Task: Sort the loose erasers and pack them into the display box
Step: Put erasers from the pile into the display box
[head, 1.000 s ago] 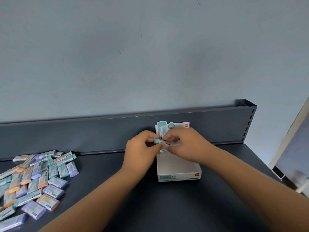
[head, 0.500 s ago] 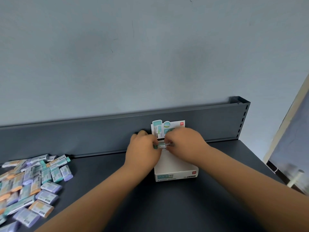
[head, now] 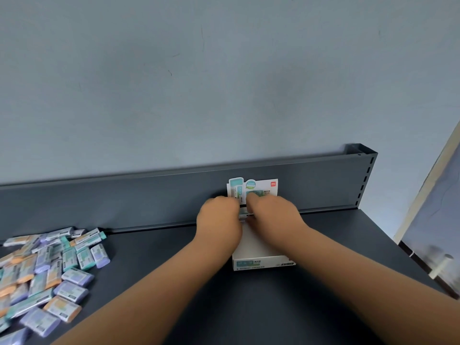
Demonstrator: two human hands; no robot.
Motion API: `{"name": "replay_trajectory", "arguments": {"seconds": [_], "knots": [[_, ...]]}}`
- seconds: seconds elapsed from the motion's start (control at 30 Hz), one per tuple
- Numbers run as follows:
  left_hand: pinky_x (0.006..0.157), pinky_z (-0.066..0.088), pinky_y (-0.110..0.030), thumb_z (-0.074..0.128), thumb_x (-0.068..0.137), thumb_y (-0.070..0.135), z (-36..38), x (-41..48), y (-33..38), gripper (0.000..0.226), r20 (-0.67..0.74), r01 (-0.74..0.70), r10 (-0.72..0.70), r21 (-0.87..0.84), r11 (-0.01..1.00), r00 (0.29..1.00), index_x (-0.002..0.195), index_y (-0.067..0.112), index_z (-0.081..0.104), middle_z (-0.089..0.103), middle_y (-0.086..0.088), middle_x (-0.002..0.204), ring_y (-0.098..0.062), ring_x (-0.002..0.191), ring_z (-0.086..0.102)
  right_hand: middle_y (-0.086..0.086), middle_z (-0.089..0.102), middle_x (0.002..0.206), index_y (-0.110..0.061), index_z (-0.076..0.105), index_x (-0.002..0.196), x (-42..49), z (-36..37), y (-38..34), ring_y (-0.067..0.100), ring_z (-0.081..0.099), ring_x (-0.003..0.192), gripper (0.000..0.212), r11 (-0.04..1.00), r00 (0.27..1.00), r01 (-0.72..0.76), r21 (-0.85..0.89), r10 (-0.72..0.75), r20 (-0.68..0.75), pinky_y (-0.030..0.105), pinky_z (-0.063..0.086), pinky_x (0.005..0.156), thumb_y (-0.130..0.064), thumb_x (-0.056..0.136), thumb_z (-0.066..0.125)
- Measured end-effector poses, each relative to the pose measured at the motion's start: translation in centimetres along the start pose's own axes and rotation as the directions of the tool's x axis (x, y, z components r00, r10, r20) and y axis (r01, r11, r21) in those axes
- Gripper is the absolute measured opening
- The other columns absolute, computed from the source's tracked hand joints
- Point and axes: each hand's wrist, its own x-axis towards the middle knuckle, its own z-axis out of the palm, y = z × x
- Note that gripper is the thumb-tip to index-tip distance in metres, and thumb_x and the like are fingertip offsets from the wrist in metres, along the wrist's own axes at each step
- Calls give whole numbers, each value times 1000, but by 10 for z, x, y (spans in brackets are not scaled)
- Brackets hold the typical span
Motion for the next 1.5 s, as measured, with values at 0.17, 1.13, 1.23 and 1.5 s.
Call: {"name": "replay_trajectory", "arguments": {"seconds": [0.17, 1.13, 1.23, 1.5], "knots": [[64, 40, -33, 52, 90, 7, 0, -1, 1, 18, -11, 18, -17, 21, 1000, 1000, 104, 12, 62, 64, -7, 105, -29, 96, 60, 6, 65, 105, -25, 44, 88, -1, 0, -1, 30, 60, 93, 13, 1000, 1000, 4, 5, -4, 24, 32, 38, 66, -28, 96, 53], [51, 37, -27, 63, 83, 33, 3, 1, -10, 29, 77, 210, -196, -318, 924, 978, 64, 21, 45, 56, 3, 69, -23, 64, 56, 1, 57, 89, -18, 54, 84, -6, -6, 2, 22, 49, 79, 20, 997, 1000, -24, 72, 23, 8, 32, 45, 64, -36, 93, 56], [48, 32, -27, 60, 86, 40, -10, -7, -11, 32, 16, 182, -184, -253, 950, 983, 67, 20, 46, 54, 3, 67, -17, 58, 49, -5, 42, 70, -21, 40, 70, -15, -12, 2, 20, 46, 67, 33, 999, 996, -14, 35, 17, -84, 30, 30, 51, -41, 95, 48], [82, 53, -42, 46, 94, 60, -29, -49, -28, 44, -72, 141, -142, -16, 990, 987, 100, 19, 60, 65, 1, 102, -27, 101, 59, -5, 70, 106, -24, 67, 108, -38, -39, -7, 20, 62, 99, 42, 980, 989, 56, 191, -28, -142, 38, 54, 80, -54, 97, 40]]}}
